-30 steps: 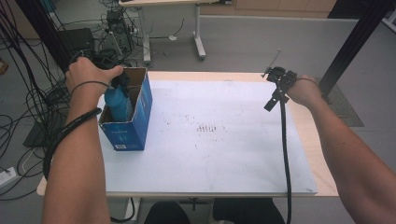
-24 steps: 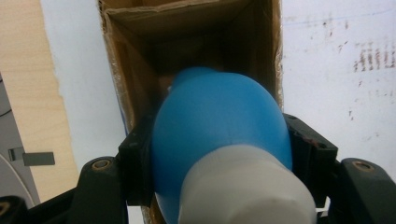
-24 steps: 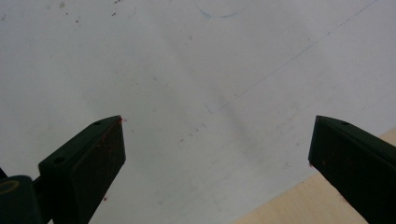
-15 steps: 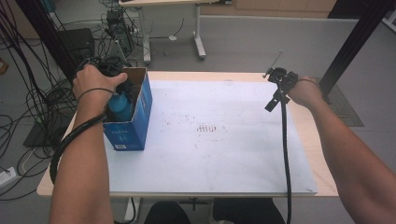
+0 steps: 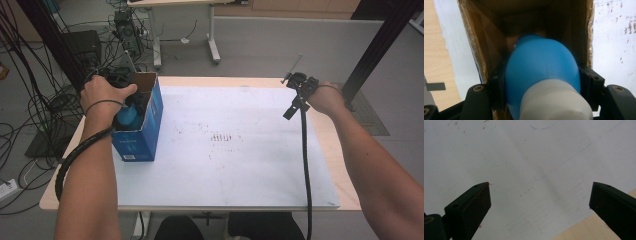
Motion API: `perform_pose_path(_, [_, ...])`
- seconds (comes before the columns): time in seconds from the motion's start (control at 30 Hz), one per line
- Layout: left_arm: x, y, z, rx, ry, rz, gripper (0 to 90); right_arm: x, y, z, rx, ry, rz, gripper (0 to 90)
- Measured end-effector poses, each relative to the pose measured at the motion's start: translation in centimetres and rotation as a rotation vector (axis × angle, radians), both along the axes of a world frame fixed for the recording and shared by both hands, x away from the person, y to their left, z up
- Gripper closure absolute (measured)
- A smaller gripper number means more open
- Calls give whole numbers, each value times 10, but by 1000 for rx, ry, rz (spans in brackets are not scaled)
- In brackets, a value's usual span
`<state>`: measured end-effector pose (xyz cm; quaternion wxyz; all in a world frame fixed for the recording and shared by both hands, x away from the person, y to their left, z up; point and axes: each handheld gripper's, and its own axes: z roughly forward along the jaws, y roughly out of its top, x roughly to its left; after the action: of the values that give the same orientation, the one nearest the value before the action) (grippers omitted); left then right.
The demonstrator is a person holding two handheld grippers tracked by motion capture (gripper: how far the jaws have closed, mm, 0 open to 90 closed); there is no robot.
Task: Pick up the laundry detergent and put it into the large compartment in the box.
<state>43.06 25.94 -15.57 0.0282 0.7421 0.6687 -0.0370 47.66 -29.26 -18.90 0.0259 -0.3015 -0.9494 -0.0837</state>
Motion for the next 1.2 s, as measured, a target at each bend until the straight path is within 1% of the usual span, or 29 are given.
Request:
perform_pose_path(0.23, [2,-1,-8,6,14,-3,376,0,-3,-1,7,6,-8,37])
perform_pose_path(0.43, [5,-1,-16,-2,27,-8,376,1,-4,-3,11,8,-12,37])
perform_pose_path(0.63, [7,1,-17,-6,25,-5,376,2,-6,-6,18,15,-17,38])
perform_pose_path(0.7, [5,3,-18,-14,10,3,376,2,-5,-7,16,13,-14,35])
perform_pose_path(0.8, [5,4,-19,-16,3,4,375,3,-6,-9,14,17,-13,36])
perform_pose_path(0.97, [8,4,-20,-19,7,2,375,3,-7,-10,16,18,-19,36])
perform_pose_path(1.07, [11,6,-20,-21,19,2,375,4,-7,-11,14,19,-19,36])
perform_pose_path(1.13, [10,7,-21,-25,14,6,374,4,-7,-11,11,19,-19,37])
perform_pose_path(1.2, [10,7,-20,-24,18,5,374,4,-7,-11,11,17,-18,37])
